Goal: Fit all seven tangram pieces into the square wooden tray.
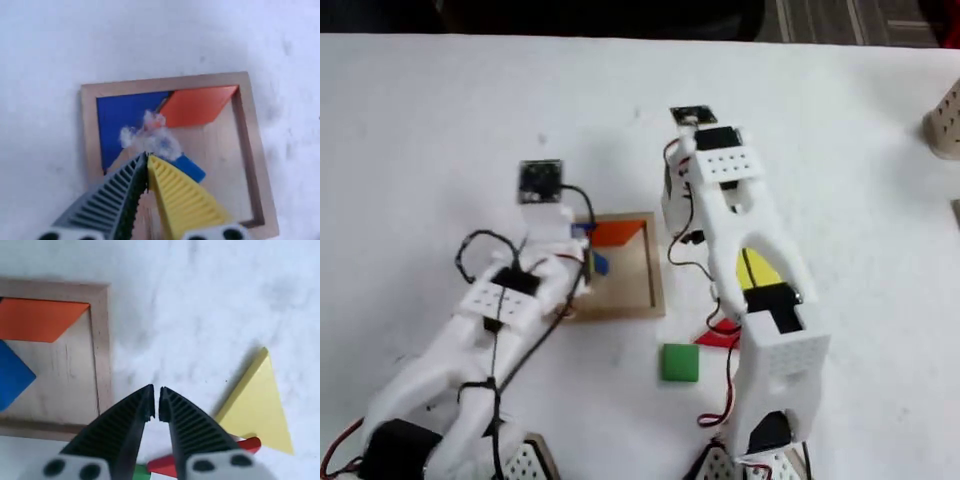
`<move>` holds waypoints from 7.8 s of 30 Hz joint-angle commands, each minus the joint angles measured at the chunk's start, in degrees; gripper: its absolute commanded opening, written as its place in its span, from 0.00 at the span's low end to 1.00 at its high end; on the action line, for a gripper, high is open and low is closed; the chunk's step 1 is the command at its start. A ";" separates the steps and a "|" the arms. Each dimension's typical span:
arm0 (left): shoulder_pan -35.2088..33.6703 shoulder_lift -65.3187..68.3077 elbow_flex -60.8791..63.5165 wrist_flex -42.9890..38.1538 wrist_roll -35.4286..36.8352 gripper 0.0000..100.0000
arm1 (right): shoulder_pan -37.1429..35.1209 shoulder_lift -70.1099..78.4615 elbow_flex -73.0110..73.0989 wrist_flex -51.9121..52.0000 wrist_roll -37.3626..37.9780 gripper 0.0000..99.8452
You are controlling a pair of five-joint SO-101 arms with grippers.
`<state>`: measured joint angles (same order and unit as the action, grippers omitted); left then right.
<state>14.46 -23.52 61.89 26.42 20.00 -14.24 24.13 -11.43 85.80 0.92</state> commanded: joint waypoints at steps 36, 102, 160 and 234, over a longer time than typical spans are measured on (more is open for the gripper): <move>10.33 12.53 -6.51 -8.88 -0.18 0.02 | 0.75 -3.74 -0.35 -2.15 -1.85 0.02; 0.48 19.65 -14.15 1.49 -5.10 0.02 | 0.92 -3.74 -0.18 -1.89 -2.29 0.02; -12.62 7.34 -11.34 3.08 -5.54 0.02 | -25.19 -72.04 78.59 -10.33 48.44 0.29; -25.01 7.34 -13.10 -3.43 -5.01 0.02 | -21.76 -41.71 36.48 -21.05 17.05 0.03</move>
<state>-9.45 -14.02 52.22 25.01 15.08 -33.49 -18.95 29.10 69.27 19.74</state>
